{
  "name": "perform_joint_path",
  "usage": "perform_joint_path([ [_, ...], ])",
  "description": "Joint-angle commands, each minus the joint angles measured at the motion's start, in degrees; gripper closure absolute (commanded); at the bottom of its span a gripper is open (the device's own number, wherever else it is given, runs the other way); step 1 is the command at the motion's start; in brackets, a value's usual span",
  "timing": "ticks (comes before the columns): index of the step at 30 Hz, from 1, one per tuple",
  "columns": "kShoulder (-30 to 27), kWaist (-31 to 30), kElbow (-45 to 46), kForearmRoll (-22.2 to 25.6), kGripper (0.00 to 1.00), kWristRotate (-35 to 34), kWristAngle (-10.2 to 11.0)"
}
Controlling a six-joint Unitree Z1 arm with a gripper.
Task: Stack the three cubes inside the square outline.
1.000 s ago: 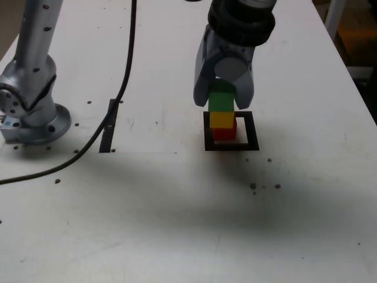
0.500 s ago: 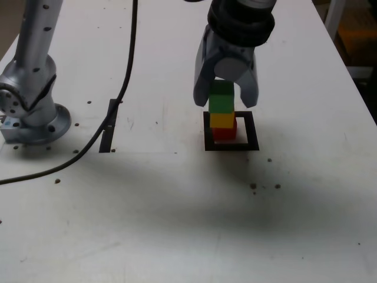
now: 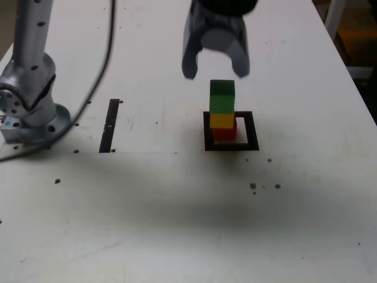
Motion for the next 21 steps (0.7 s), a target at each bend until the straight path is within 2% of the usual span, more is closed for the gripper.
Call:
perform_joint_path([
  [1,-2.28,0.58,-0.64,1.3,0.26,-0.21,1.84],
  [5,-6.2,2.66,0.25,2.36,0.26,0.07,4.35],
  [8,-8.33,4.95,3.86,2.16,0.26,0.71,4.65],
  [13,-9.87,8.73,14.72,-1.61,0.26,2.24,2.71],
  [21,-8.86,10.17,29.96,-14.01,0.26,4.5,-2.68],
])
